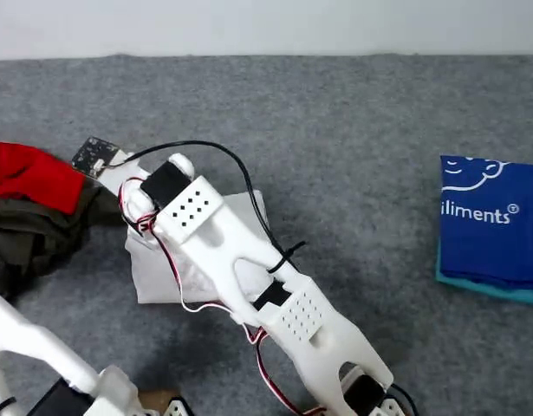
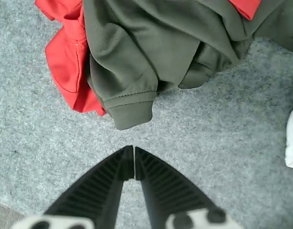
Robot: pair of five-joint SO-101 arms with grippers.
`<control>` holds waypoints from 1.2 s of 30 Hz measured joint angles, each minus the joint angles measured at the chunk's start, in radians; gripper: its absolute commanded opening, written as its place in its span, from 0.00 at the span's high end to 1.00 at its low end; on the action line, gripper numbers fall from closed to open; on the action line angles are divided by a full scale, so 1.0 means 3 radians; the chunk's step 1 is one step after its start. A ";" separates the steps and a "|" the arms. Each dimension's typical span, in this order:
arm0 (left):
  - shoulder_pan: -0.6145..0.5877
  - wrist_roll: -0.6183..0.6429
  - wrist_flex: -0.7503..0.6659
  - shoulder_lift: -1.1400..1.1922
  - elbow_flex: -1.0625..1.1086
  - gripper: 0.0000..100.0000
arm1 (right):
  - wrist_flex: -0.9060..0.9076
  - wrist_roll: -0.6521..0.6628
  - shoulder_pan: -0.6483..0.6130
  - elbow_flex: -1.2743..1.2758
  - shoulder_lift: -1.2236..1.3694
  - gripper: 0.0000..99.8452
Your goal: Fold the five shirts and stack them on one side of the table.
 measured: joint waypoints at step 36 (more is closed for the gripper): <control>-0.0072 0.0000 -0.0118 0.0000 0.0271 0.98 | -0.0026 0.0609 -0.0644 0.1013 -0.0015 0.99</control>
